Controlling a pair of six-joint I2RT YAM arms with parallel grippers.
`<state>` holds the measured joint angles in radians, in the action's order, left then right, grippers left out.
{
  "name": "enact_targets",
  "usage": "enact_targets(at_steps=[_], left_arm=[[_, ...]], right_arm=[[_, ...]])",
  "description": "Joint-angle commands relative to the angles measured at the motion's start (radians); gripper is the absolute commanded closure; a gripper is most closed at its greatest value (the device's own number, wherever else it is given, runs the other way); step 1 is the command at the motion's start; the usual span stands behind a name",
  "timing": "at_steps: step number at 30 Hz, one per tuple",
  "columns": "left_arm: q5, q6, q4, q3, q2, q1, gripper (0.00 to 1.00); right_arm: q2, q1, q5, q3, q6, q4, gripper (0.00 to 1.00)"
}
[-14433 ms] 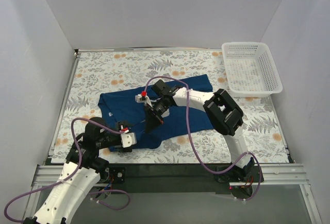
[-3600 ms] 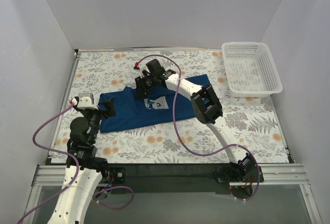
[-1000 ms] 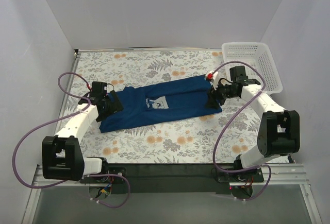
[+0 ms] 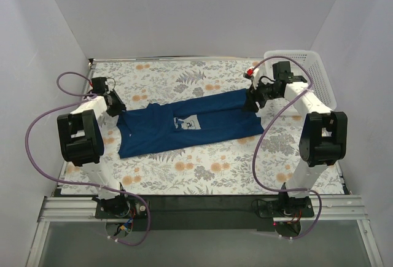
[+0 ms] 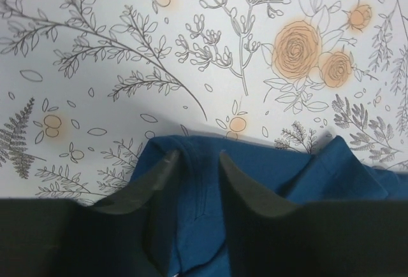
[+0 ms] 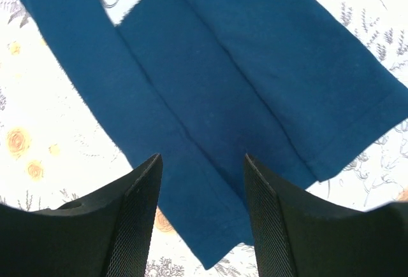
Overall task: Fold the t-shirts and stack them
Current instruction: Fold the tshirt
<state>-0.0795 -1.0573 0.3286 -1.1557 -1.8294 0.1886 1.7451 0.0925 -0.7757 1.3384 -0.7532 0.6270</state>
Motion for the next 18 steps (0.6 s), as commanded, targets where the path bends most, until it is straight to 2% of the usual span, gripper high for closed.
enact_targets(at_steps=[1, 2, 3, 5, 12, 18], left_arm=[[-0.02, 0.005, -0.008, -0.052, -0.019, 0.002, 0.74], [-0.022, 0.005, -0.008, -0.055, -0.025, 0.002, 0.81], [-0.031, 0.002, -0.008, -0.061, -0.034, 0.002, 0.92], [-0.031, -0.004, -0.008, -0.064, -0.041, 0.002, 1.0], [0.003, -0.007, -0.043, -0.107, -0.041, 0.009, 1.0], [-0.002, -0.009, -0.062, -0.243, -0.12, 0.025, 1.0]], right_arm=[[0.042, -0.004, 0.021, 0.085, 0.063, -0.032, 0.49], [0.05, -0.002, 0.026, 0.094, 0.072, -0.035, 0.49], [0.063, -0.004, 0.033, 0.105, 0.095, -0.038, 0.49], [0.071, -0.002, 0.042, 0.129, 0.11, -0.047, 0.5], [0.114, -0.004, 0.131, 0.227, 0.196, -0.078, 0.51], [0.232, 0.0, 0.262, 0.379, 0.32, -0.124, 0.51]])
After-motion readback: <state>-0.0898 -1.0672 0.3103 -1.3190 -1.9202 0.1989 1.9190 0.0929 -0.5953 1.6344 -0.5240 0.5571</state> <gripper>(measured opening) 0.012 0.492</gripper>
